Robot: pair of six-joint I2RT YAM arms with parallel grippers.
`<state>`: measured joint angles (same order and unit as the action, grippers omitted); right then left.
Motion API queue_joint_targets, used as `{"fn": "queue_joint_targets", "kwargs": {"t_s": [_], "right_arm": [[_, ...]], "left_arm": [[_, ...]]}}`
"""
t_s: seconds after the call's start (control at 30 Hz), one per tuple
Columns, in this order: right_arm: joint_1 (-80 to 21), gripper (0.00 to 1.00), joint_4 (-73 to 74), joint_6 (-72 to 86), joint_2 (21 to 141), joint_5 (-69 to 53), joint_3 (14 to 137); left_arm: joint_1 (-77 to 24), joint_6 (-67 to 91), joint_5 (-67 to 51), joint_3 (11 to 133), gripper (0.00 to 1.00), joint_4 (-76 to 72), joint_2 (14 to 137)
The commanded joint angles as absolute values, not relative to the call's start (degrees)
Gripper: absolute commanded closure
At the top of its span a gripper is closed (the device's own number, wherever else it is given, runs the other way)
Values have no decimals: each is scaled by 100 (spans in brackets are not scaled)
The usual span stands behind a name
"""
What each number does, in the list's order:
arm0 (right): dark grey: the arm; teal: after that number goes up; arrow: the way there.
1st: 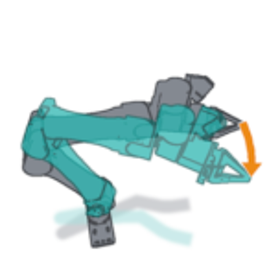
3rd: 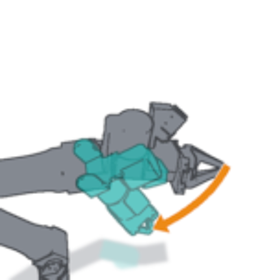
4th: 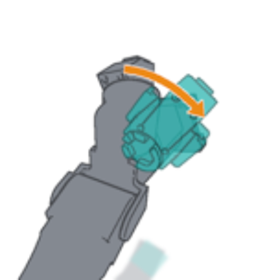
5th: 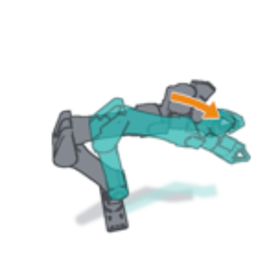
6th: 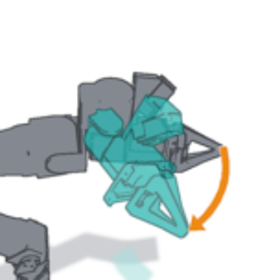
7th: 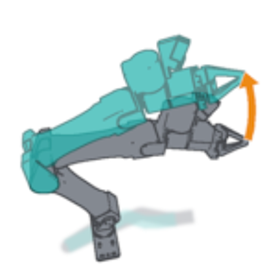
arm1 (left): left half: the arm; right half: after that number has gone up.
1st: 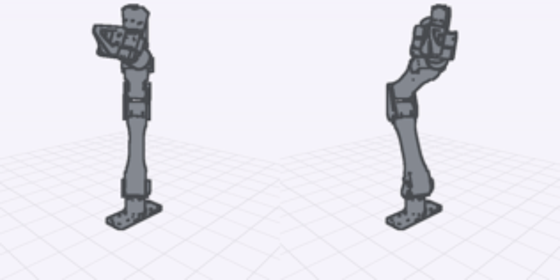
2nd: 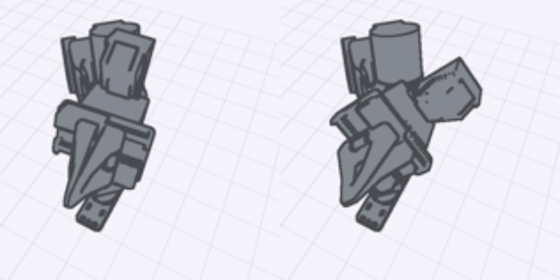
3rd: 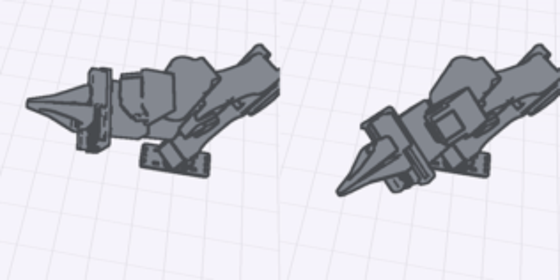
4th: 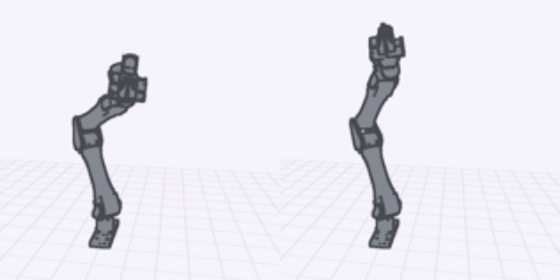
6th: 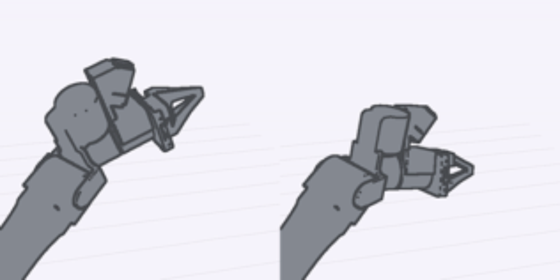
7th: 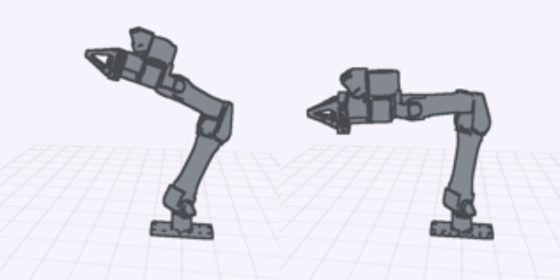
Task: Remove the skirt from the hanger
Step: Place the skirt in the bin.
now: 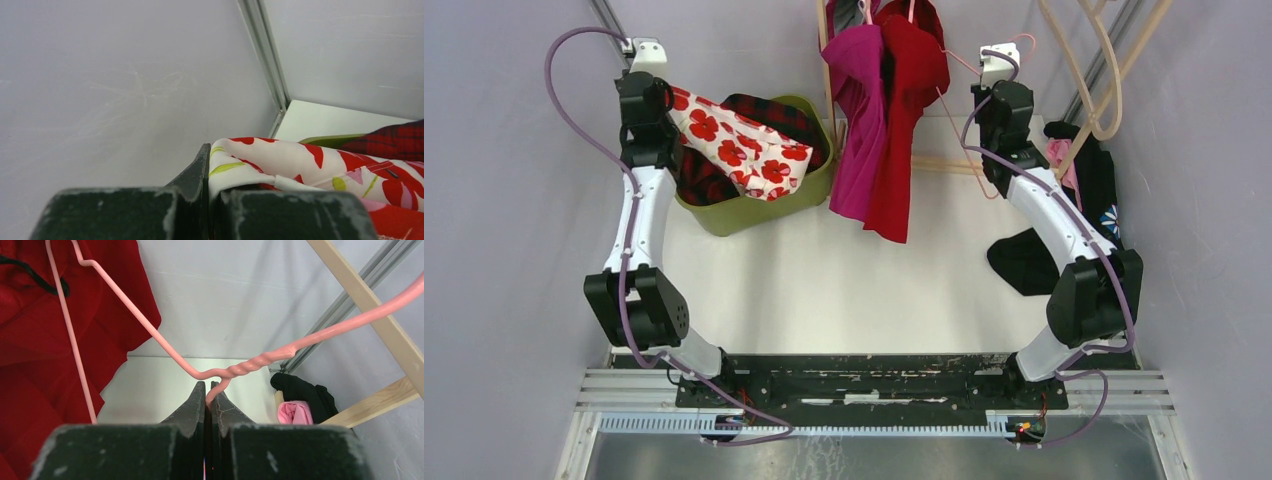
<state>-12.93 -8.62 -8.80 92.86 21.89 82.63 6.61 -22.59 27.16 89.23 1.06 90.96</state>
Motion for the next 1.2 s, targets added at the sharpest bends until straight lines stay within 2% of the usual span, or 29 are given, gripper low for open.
{"fn": "queue_joint_targets", "kwargs": {"t_s": [0.0, 0.13, 0.27, 0.47, 0.57, 0.77, 0.9, 0.97, 1.03, 1.17], "right_arm": [[-1239, 99, -1036, -788, 9294, 2132, 8320], [-1225, 99, -1076, -757, 9337, 2109, 8309], [-1215, 99, -1091, -665, 9433, 2094, 8327], [-1215, 99, -1124, -608, 9554, 2048, 8528], [-1212, 99, -1142, -662, 9554, 2043, 8628], [-1208, 99, -1151, -780, 9417, 2070, 8635], [-1204, 99, -1174, -885, 9282, 2074, 8595], [-1204, 99, -1157, -908, 9243, 2046, 8664], [-1202, 99, -1130, -914, 9222, 2020, 8790], [-1200, 99, -1133, -1003, 9213, 1987, 9138]], "left_arm": [[743, -2159, 2959, 9115, 97, -147, 8870], [748, -2360, 3144, 8873, 97, -169, 8790], [647, -1544, 2465, 8585, 97, 113, 8636], [-409, -1254, 1973, 8118, 97, 399, 8926], [-454, -817, 1457, 8187, 97, 497, 9216], [-444, -688, 1319, 8840, 97, 914, 10066], [-437, -451, 1299, 8754, 96, 1015, 10205], [-437, -373, 1179, 8679, 83, 1112, 10288], [-437, -305, 1054, 8677, 77, 1246, 10401], [-415, -226, 909, 8593, 57, 1225, 10488]]}}
